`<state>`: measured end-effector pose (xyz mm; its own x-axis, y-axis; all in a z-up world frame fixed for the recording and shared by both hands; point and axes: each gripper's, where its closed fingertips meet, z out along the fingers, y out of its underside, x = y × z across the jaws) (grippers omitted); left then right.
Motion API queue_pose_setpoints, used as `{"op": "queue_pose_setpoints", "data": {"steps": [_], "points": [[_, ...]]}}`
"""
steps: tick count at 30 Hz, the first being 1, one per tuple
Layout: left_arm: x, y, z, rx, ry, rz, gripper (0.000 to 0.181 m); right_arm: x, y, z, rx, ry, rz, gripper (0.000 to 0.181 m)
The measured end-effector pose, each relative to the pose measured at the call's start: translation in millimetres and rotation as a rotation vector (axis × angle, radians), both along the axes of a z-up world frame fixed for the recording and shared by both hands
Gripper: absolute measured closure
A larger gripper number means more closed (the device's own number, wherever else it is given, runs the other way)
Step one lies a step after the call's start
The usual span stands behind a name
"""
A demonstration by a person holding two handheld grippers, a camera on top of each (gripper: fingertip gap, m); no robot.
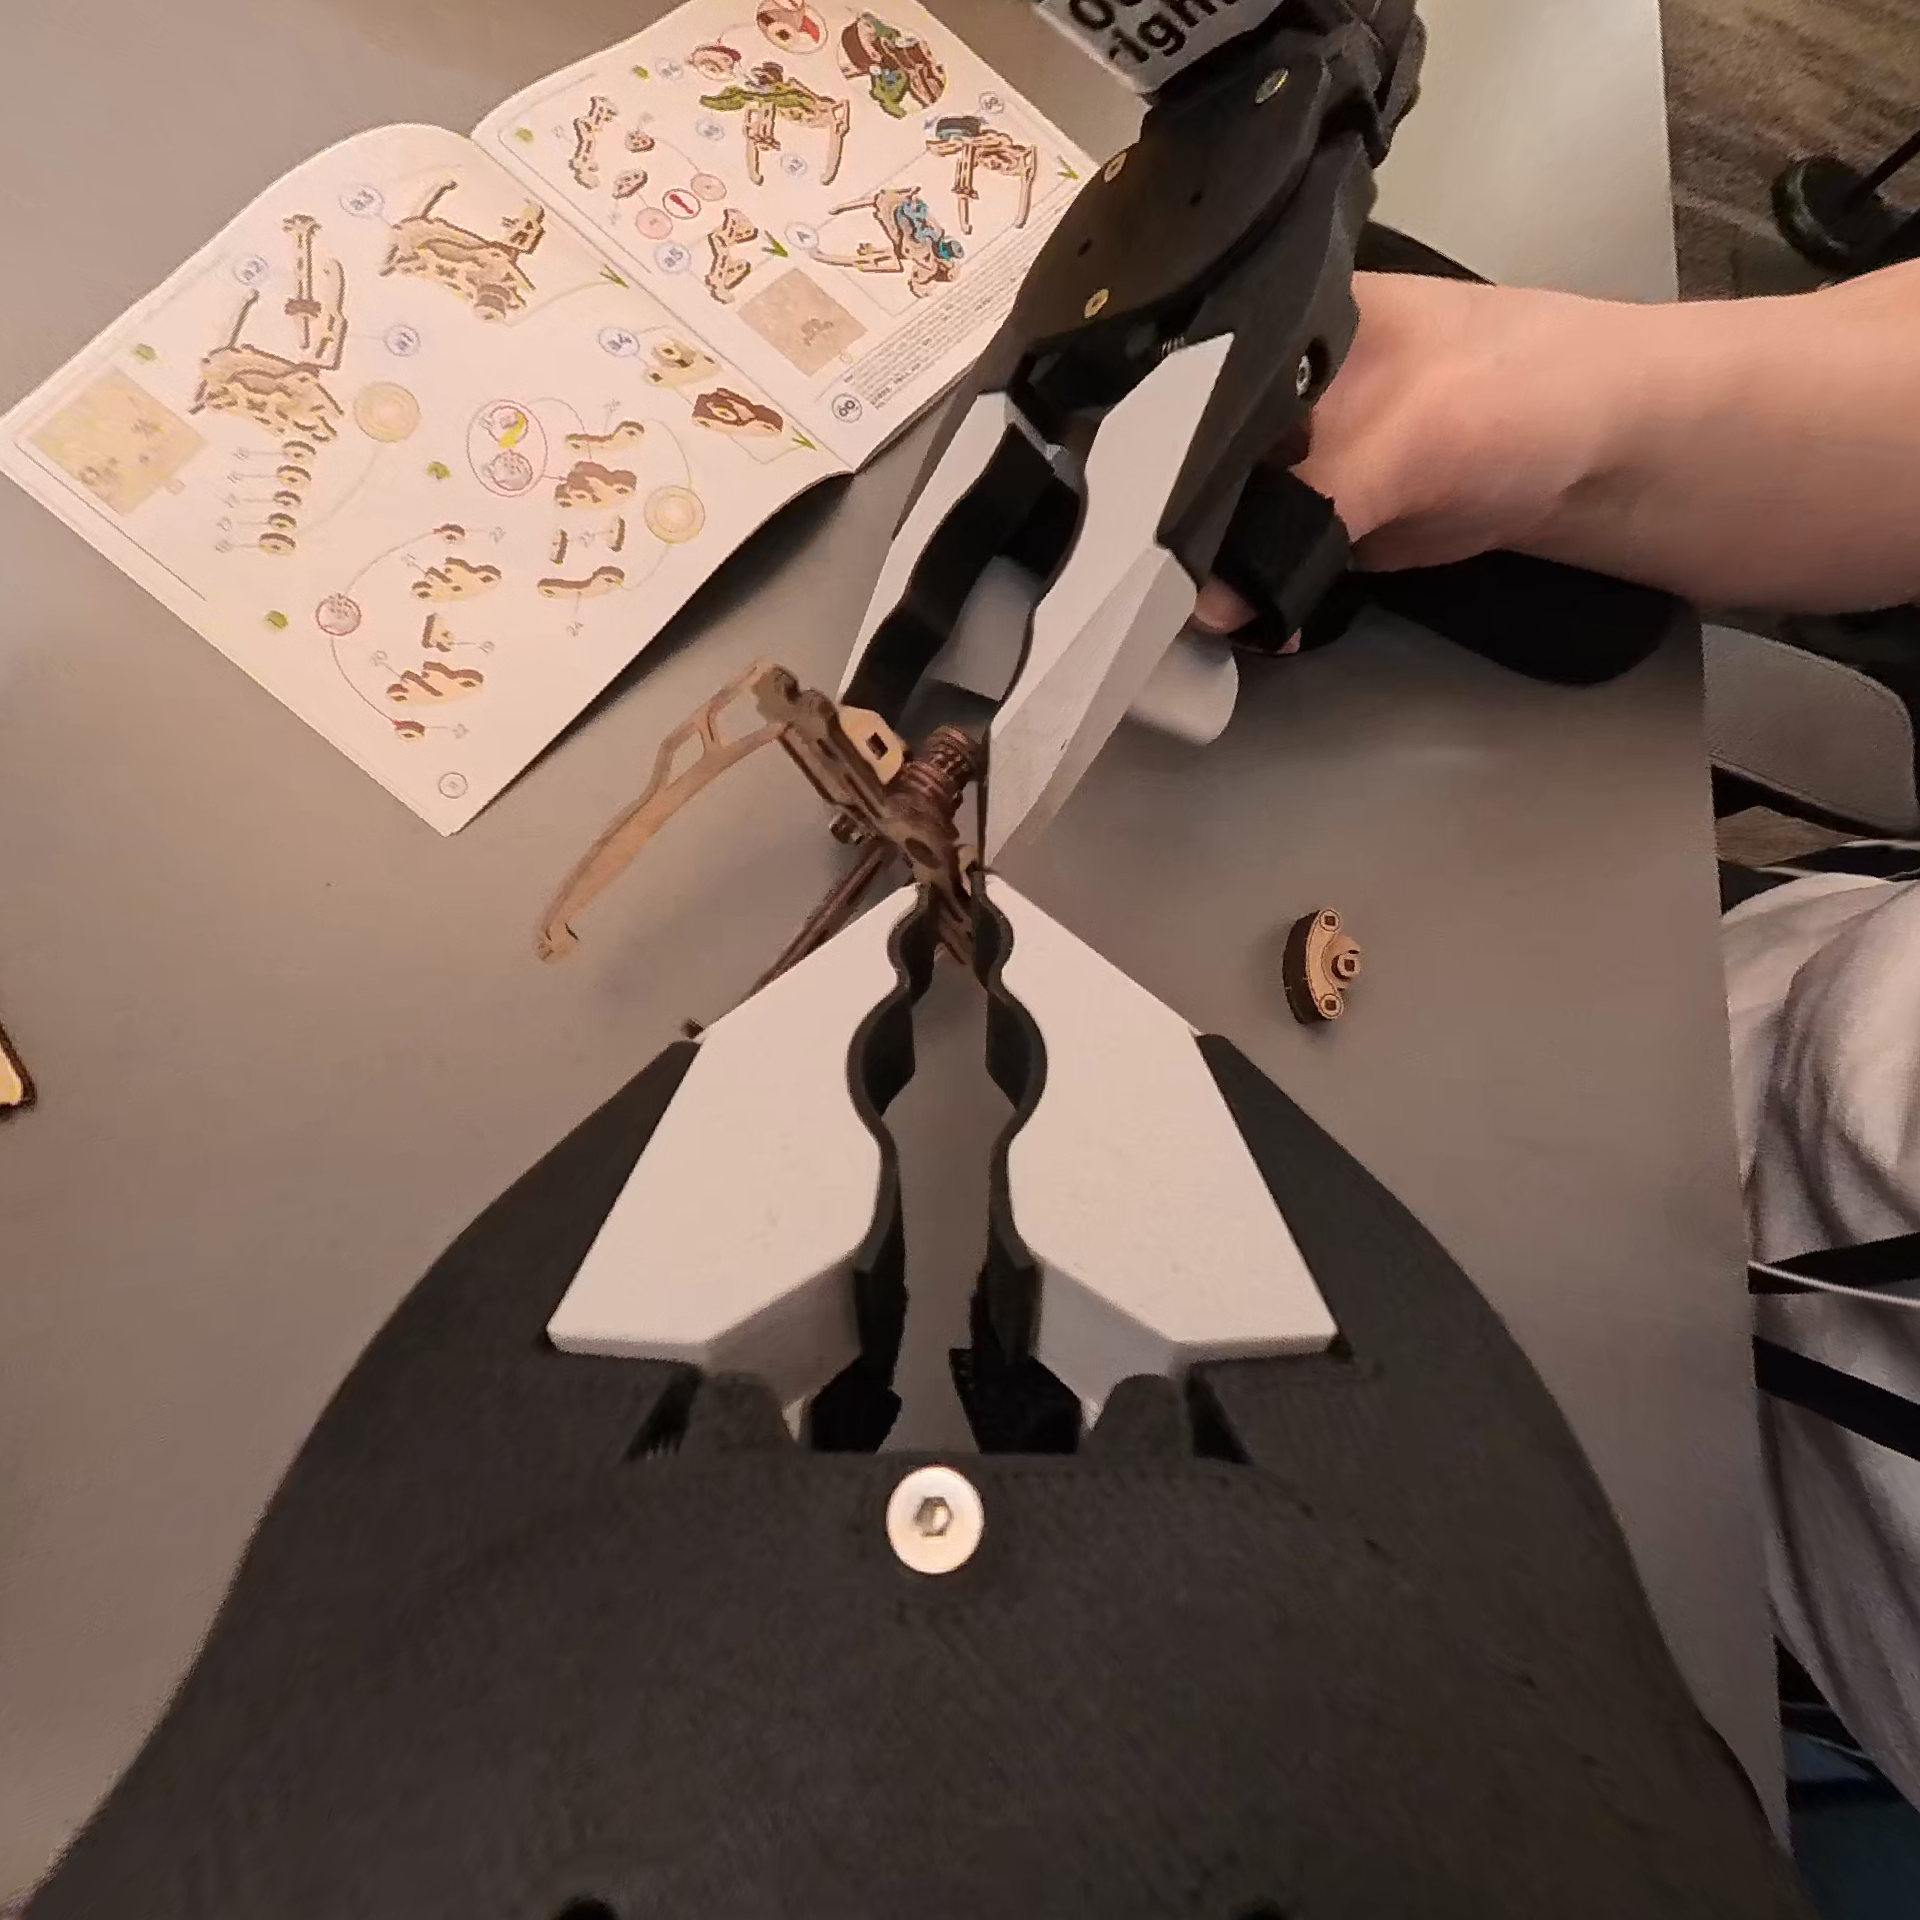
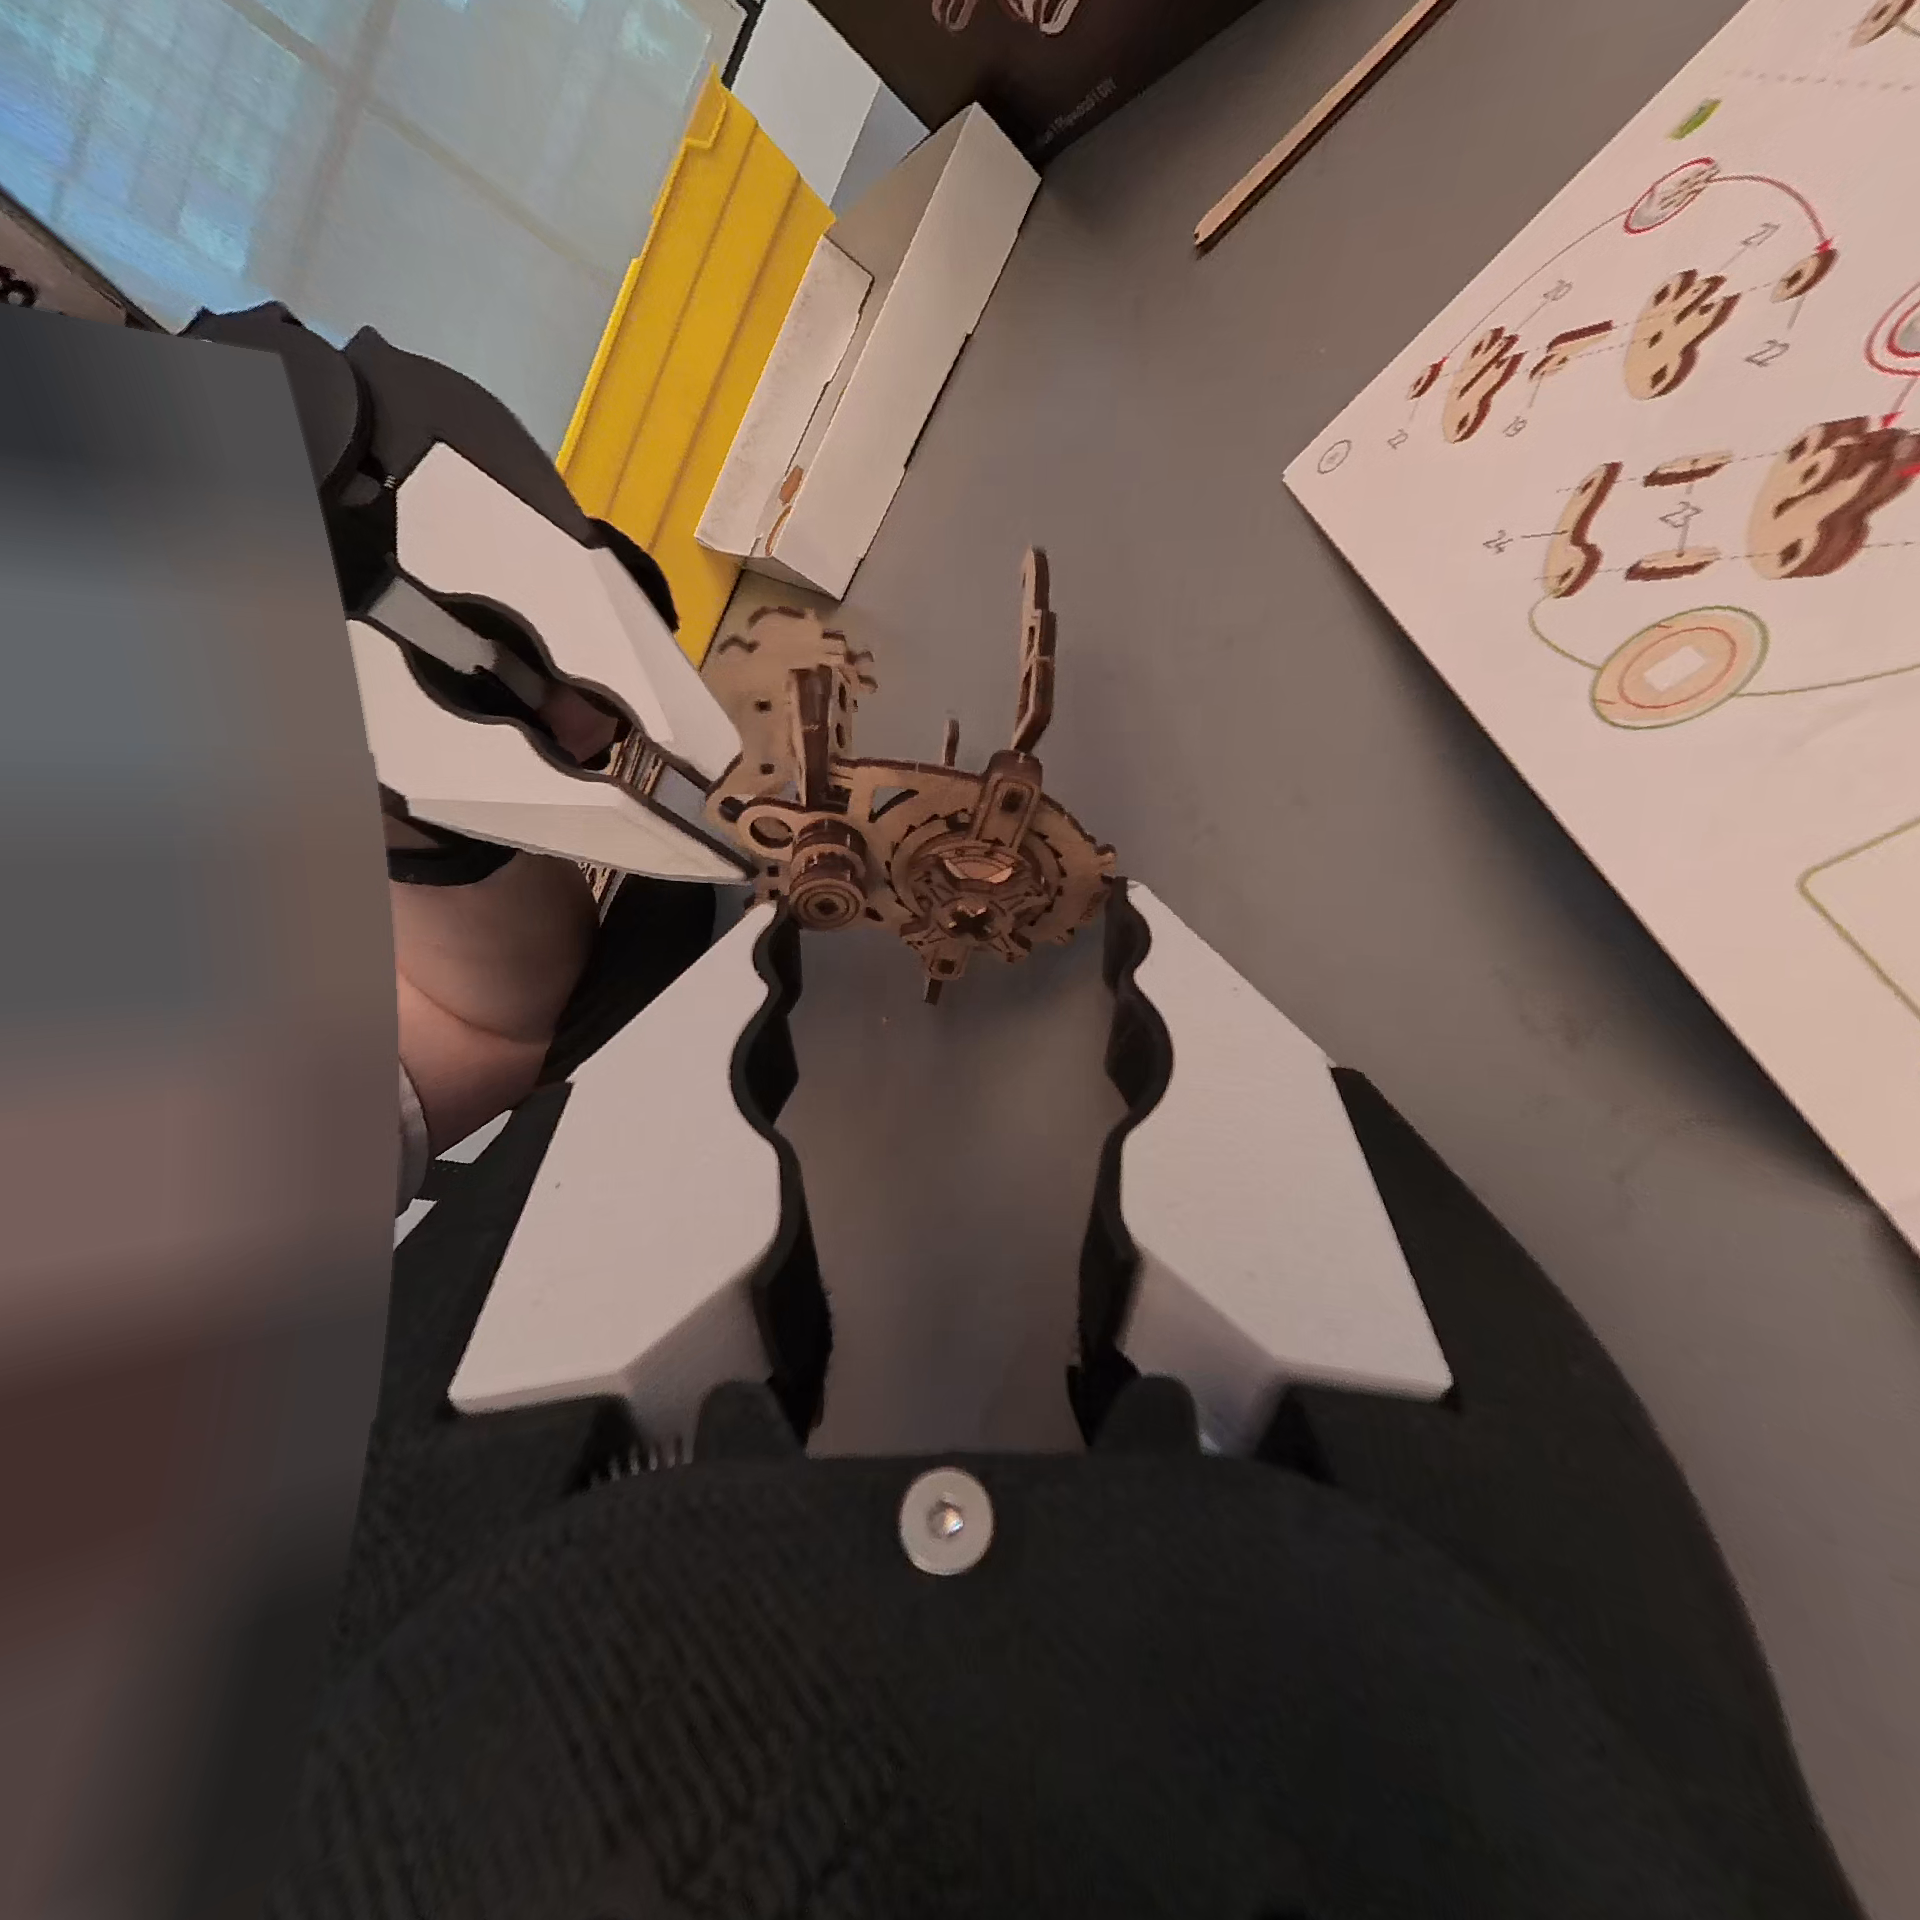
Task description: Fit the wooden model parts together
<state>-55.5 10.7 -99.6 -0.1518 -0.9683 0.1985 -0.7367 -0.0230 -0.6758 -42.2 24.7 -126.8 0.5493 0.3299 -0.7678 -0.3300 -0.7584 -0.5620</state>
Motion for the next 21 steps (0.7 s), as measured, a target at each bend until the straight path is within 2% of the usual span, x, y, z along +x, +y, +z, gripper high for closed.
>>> {"op": "queue_pose_setpoints", "data": {"steps": [14, 21], "points": [[8, 4, -12, -0.057, -0.008, 0.030, 0.175, 3, 2, 2, -0.019, 0.054, -0.012, 0.119], [8, 4, -6, -0.055, -0.021, 0.032, 0.176, 5, 2, 3, -0.019, 0.087, -0.023, 0.121]]}}
